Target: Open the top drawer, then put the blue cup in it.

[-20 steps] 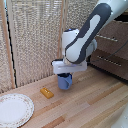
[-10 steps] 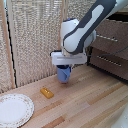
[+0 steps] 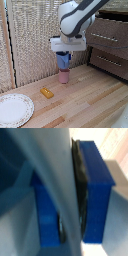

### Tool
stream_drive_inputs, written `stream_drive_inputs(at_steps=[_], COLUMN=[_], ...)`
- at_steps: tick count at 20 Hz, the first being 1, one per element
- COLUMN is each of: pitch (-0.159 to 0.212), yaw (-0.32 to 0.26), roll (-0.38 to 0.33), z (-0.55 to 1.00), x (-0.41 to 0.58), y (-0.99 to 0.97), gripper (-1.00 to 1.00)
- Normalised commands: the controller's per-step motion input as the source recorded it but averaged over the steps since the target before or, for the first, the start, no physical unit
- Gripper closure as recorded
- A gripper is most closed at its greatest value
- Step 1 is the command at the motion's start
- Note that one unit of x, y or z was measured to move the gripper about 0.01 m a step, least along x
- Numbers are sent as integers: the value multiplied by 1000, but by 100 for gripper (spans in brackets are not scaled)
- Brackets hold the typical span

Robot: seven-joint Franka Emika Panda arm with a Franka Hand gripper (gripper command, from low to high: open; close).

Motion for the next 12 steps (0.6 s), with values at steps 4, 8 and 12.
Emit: stream_drive_inputs(at_steps=[4,8,12], pitch=[29,45,56], yaw=[-194,-185,-156], roll=[-68,-23,14], z=[878,947,999], x=[483,449,268], y=[-121,-279,-556], gripper=[100,100,100])
